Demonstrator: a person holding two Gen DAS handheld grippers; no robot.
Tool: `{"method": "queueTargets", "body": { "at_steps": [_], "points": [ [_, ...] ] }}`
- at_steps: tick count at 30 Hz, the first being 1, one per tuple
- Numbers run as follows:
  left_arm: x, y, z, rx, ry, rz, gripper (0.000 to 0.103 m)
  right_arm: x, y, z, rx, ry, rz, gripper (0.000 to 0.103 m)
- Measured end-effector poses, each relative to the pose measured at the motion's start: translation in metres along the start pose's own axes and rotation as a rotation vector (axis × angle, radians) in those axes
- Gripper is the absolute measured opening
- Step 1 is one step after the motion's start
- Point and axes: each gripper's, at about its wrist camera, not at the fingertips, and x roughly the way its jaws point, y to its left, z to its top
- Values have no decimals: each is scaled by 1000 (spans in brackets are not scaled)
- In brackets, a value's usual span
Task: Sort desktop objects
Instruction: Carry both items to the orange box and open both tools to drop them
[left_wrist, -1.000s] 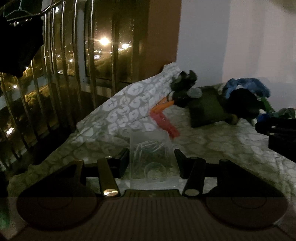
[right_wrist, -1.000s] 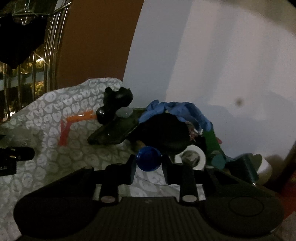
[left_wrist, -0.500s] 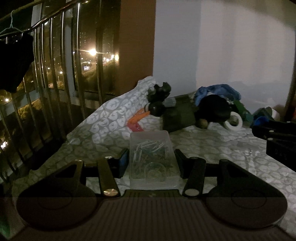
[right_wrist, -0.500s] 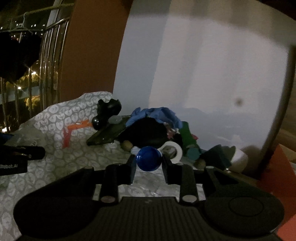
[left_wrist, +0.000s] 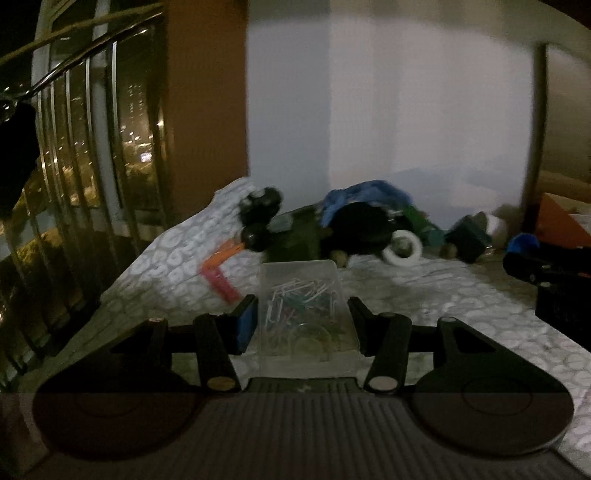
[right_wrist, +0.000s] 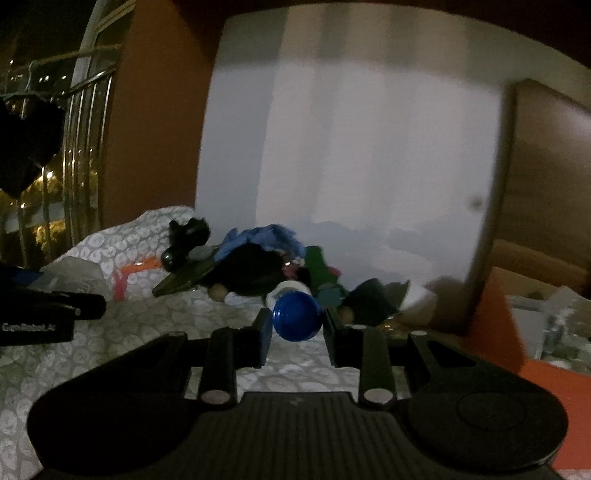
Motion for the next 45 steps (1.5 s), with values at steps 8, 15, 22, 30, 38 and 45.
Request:
{"method": "queueTargets", "body": {
  "at_steps": [8, 15, 22, 30, 38, 45],
  "points": [
    [-12, -38, 10, 62, -40, -70, 52, -34, -33, -3, 54, -54, -59, 27],
    [-23, -73, 14, 118, -70, -137, 52, -65, -66, -11, 100, -88, -126, 27],
    [-33, -110, 18, 170, -95, -211, 52, -97, -98, -21, 141, -119, -202, 27],
    [-41, -148, 23, 208, -112, -281, 52, -123, -133, -32, 189, -150, -280, 27],
    [-49, -181, 29, 236, -140, -360, 52, -141, -169, -39, 239, -168, -353, 27],
    [-48, -207, 36, 257, -157, -412, 52, -147, -191, -43, 263, -170, -400, 27]
  ]
}}
